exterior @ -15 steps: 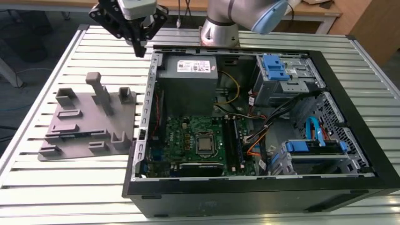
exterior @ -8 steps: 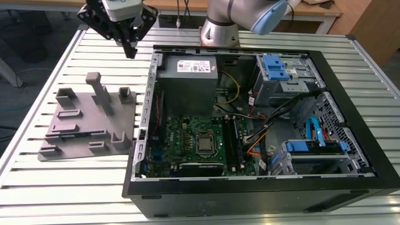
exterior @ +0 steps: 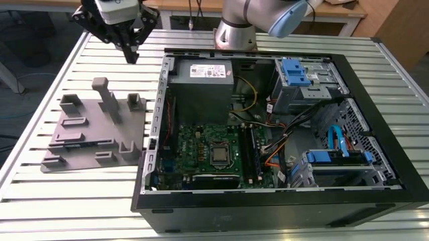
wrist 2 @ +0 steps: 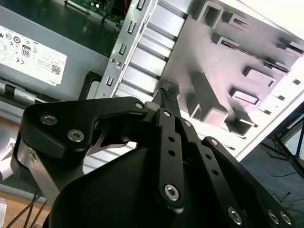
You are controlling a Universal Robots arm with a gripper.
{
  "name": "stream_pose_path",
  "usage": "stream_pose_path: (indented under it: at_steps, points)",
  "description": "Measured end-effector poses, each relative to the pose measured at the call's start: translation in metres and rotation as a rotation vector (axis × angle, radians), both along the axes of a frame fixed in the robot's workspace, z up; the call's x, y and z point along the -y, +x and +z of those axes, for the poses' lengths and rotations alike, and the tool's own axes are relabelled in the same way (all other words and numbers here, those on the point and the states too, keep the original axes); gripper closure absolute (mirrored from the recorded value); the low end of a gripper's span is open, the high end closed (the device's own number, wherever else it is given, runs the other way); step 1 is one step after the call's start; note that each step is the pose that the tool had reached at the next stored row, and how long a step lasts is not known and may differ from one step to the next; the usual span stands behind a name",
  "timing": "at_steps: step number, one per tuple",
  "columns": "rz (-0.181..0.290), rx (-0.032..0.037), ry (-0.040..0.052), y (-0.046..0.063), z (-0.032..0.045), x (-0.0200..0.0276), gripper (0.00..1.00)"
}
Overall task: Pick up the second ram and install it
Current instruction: 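Reach for the second ram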
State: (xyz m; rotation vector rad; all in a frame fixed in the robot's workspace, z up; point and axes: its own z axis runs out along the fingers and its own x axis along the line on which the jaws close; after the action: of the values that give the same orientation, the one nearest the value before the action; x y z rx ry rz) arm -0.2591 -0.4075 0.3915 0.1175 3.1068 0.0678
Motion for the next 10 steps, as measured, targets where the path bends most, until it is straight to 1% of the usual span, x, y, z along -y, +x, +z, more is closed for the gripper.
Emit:
stream_pose_path:
  at_steps: [4,10]
  points:
    - [0.0,-0.0001,0.0,-0.01,-0.0006,0.0034,0.93]
    - [0.0,0.0001,0.0001,-0.031,-0.0016,0.0115,0.93]
